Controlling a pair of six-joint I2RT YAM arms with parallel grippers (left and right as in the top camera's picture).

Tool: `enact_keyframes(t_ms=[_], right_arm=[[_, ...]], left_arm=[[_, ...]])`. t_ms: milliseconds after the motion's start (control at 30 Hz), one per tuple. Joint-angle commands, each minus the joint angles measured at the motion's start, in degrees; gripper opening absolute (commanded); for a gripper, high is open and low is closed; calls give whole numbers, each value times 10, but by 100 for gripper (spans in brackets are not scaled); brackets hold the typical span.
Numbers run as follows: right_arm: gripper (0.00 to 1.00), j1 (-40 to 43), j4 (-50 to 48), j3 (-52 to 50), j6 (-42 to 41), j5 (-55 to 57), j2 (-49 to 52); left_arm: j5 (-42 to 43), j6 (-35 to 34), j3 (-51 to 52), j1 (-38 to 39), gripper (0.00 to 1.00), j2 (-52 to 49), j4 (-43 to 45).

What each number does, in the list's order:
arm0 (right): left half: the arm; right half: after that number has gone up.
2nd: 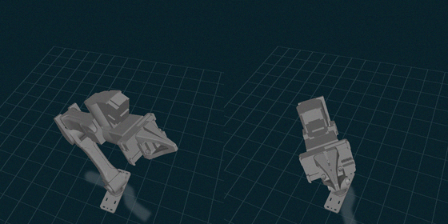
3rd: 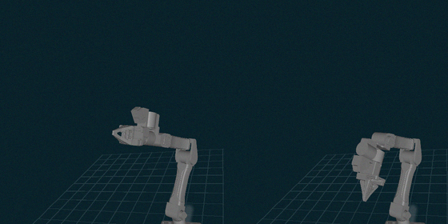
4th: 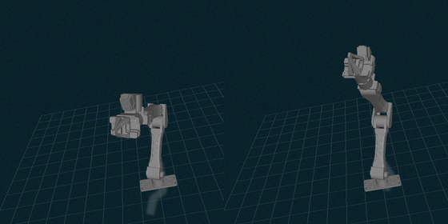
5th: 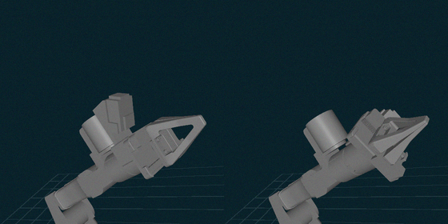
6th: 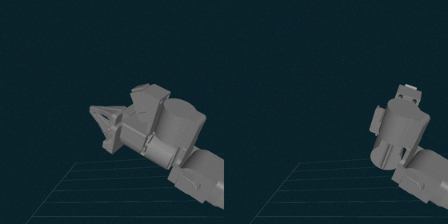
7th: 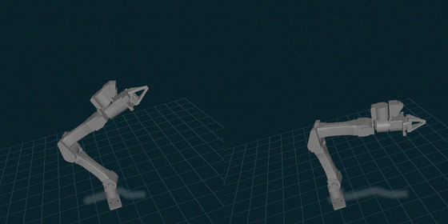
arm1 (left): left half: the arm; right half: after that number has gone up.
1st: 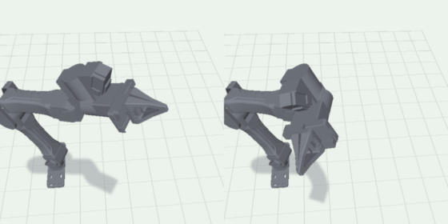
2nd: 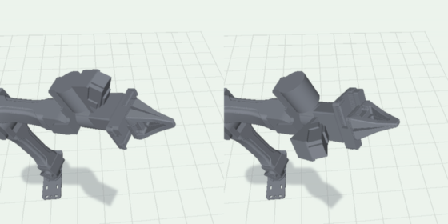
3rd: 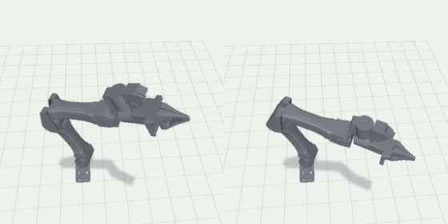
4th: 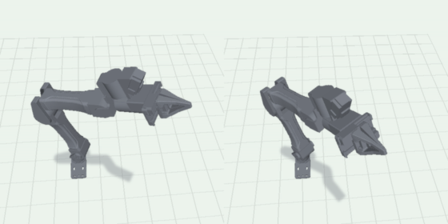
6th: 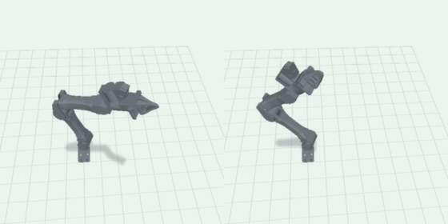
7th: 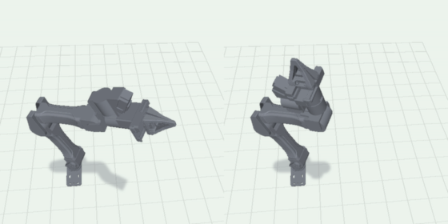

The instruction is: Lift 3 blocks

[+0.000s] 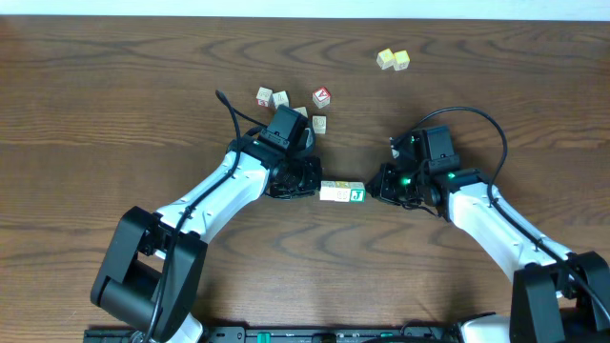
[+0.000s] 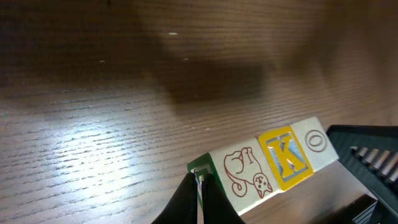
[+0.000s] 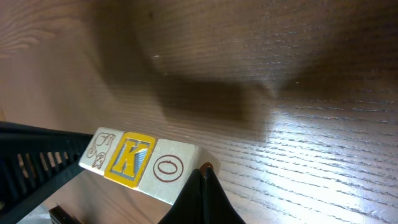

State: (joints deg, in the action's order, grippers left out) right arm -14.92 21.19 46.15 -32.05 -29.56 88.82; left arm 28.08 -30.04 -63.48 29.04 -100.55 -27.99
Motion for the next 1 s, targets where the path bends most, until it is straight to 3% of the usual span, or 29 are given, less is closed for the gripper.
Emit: enact_keyframes(t_ms=[0, 967], right_arm=[[1, -28, -14, 2, -7, -110, 21], [1, -30, -31, 2, -9, -87, 54]], left_arm=[[72, -5, -17, 29, 7, 5, 18], [57, -5, -14, 32, 7, -66, 29]])
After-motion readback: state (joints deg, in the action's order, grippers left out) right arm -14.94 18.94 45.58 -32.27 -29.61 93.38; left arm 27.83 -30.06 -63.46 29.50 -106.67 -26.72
